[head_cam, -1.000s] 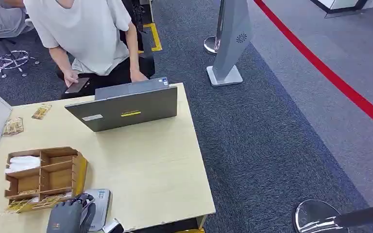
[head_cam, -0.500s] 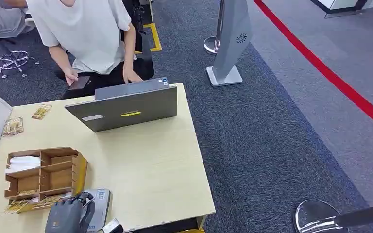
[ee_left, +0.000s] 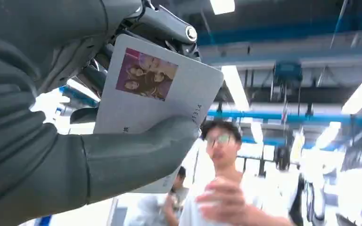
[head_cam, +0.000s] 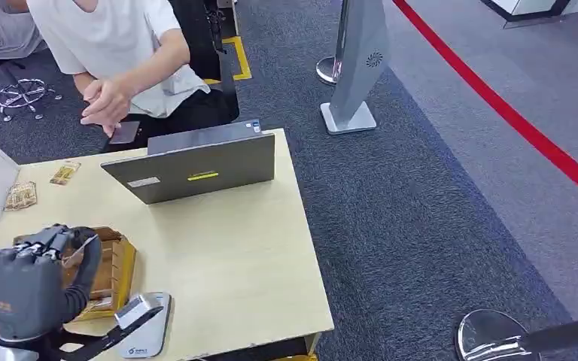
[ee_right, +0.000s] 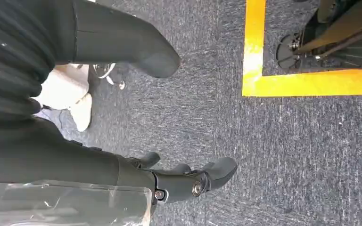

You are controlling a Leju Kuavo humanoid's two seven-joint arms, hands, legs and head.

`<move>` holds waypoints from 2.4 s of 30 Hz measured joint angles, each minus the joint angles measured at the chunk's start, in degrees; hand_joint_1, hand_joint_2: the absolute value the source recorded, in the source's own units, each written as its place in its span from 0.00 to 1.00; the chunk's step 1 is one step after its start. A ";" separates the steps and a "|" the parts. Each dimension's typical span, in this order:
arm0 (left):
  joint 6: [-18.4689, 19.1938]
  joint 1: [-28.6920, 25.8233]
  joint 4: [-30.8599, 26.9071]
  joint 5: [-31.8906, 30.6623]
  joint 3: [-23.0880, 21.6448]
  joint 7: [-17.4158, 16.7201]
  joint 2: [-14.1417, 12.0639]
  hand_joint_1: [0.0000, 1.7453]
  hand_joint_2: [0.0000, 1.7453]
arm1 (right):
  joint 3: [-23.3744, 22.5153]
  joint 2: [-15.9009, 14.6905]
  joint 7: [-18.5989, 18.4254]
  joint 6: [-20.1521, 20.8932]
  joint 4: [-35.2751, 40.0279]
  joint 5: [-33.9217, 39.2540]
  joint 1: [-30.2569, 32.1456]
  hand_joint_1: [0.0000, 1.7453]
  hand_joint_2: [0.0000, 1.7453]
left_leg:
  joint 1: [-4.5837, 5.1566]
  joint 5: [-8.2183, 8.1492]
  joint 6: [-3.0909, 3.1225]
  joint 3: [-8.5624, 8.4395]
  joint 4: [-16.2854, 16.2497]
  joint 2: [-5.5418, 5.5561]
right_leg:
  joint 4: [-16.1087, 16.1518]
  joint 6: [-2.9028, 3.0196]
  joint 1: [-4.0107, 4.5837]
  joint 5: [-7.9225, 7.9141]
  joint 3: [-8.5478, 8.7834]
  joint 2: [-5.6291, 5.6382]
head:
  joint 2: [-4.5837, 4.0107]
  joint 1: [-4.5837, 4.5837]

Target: Pass the card to the sensor for recognition and then transmit it.

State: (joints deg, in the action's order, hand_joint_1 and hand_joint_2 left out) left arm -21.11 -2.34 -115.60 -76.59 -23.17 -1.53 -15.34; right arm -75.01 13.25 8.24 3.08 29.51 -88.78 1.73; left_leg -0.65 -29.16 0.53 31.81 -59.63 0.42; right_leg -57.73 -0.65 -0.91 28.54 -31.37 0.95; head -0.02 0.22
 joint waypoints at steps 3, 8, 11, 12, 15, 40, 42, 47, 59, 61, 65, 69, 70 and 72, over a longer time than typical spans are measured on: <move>4.16 5.68 -1.57 -0.98 0.57 -1.11 0.00 1.00 1.00 | 1.18 0.00 0.06 -0.13 0.02 0.00 0.21 0.00 1.00 | -0.01 0.08 -0.07 0.05 0.00 0.16 | -0.01 -0.03 0.00 -0.02 0.03 -0.09 | 0.00 0.00; 14.82 20.53 3.05 -6.12 2.51 -5.44 -1.93 1.00 1.00 | 4.20 -0.64 -0.31 -2.32 -1.18 0.00 0.19 0.00 1.00 | 0.00 0.30 -0.09 0.12 0.00 0.25 | -0.01 0.00 0.00 -0.19 -0.03 -0.17 | -0.02 -0.02; 17.16 27.88 8.95 -7.72 2.93 -5.51 -2.82 1.00 1.00 | 5.64 -1.66 -0.35 -3.47 -2.99 0.00 -0.15 0.00 1.00 | -0.01 0.34 -0.13 0.10 0.00 0.17 | -0.03 0.02 0.00 -0.30 -0.06 -0.06 | 0.00 0.04; 17.55 29.30 10.39 -8.11 2.93 -5.51 -2.91 1.00 1.00 | 5.95 -1.90 -0.35 -3.67 -3.59 0.00 -0.19 0.00 1.00 | -0.01 0.34 -0.13 0.11 0.00 0.17 | -0.03 0.02 0.00 -0.31 -0.06 -0.05 | 0.00 0.04; 18.18 32.17 13.60 -8.83 2.88 -6.10 -3.04 1.00 1.00 | 6.86 -2.49 -0.35 -4.26 -5.07 0.00 -0.29 0.00 1.00 | 0.00 0.34 -0.13 0.12 0.00 0.14 | -0.03 0.03 0.00 -0.32 -0.10 -0.02 | 0.00 0.02; 18.95 34.31 16.86 -6.82 2.29 -6.56 -1.99 0.00 1.00 | 9.59 -4.44 -1.57 -5.66 -10.01 0.00 -0.74 0.00 1.00 | 0.00 0.34 -0.13 0.28 0.00 0.14 | -0.03 0.03 0.00 -0.31 -0.24 -0.02 | 0.00 0.02; 18.21 33.45 15.85 -6.08 2.27 -6.49 -1.90 0.00 1.00 | 9.59 -4.44 -1.66 -5.75 -10.14 0.00 -0.75 0.00 1.00 | 0.00 0.34 -0.13 0.27 0.00 0.14 | -0.03 0.03 -0.01 -0.31 -0.24 -0.02 | 0.00 0.04; 23.11 30.20 11.78 -1.37 2.23 -4.61 -2.10 0.00 1.00 | 9.59 -4.31 -2.43 -5.42 -10.05 0.13 -0.72 0.00 1.00 | 0.00 0.34 -0.13 0.30 0.00 0.14 | -0.03 0.03 0.00 -0.31 -0.24 -0.02 | -0.02 0.00; 31.78 12.06 -2.62 10.54 0.74 -1.90 -13.64 0.00 1.00 | 5.64 -0.87 -4.44 1.42 -2.73 0.76 -0.17 0.00 1.00 | -0.01 0.29 -0.18 0.38 0.08 -0.23 | -0.04 0.04 0.00 -0.27 -0.46 0.33 | 0.00 0.02; 31.25 7.32 -2.99 12.05 0.74 -1.66 -15.83 0.00 1.00 | 4.54 -0.55 -4.35 1.75 -1.77 0.66 -0.28 0.00 1.00 | -0.01 0.29 -0.18 0.39 0.09 -0.22 | -0.04 0.07 0.00 -0.23 -0.48 0.32 | 0.00 0.02; 31.30 0.18 -3.01 14.03 0.76 -1.38 -18.71 0.00 1.00 | 2.93 -0.22 -3.91 1.79 -0.63 0.52 -0.40 0.00 1.00 | -0.01 0.29 -0.18 0.45 0.09 -0.17 | -0.04 0.07 0.00 -0.23 -0.51 0.25 | -0.02 0.00; 32.37 -3.44 -2.99 15.43 0.76 -1.49 -19.82 0.00 1.00 | 1.92 0.04 -3.78 1.73 0.02 0.20 -0.63 0.00 1.00 | 0.00 0.29 -0.18 0.46 0.08 -0.16 | -0.03 0.06 -0.01 -0.24 -0.50 0.23 | 0.00 0.02; 32.48 -4.09 -2.97 15.56 0.76 -1.55 -19.93 0.00 1.00 | 1.77 0.11 -3.76 1.73 0.13 0.17 -0.65 0.00 1.00 | 0.00 0.30 -0.18 0.46 0.08 -0.16 | -0.03 0.06 -0.01 -0.24 -0.49 0.23 | 0.00 0.02; 32.54 -5.08 -2.90 15.69 0.76 -1.84 -20.09 0.00 1.00 | 1.38 0.15 -3.76 1.71 0.26 0.17 -0.70 0.00 1.00 | 0.00 0.30 -0.17 0.47 0.07 -0.13 | -0.03 0.06 -0.01 -0.25 -0.49 0.20 | -0.02 0.02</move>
State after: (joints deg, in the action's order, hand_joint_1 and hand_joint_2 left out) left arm 11.43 -7.43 -118.51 -60.89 -22.40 -3.37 -35.43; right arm -73.64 13.40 4.48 4.79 29.77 -88.61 1.03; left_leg -0.65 -28.86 0.36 32.28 -59.56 0.28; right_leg -57.76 -0.59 -0.92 28.30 -31.86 1.15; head -0.04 0.24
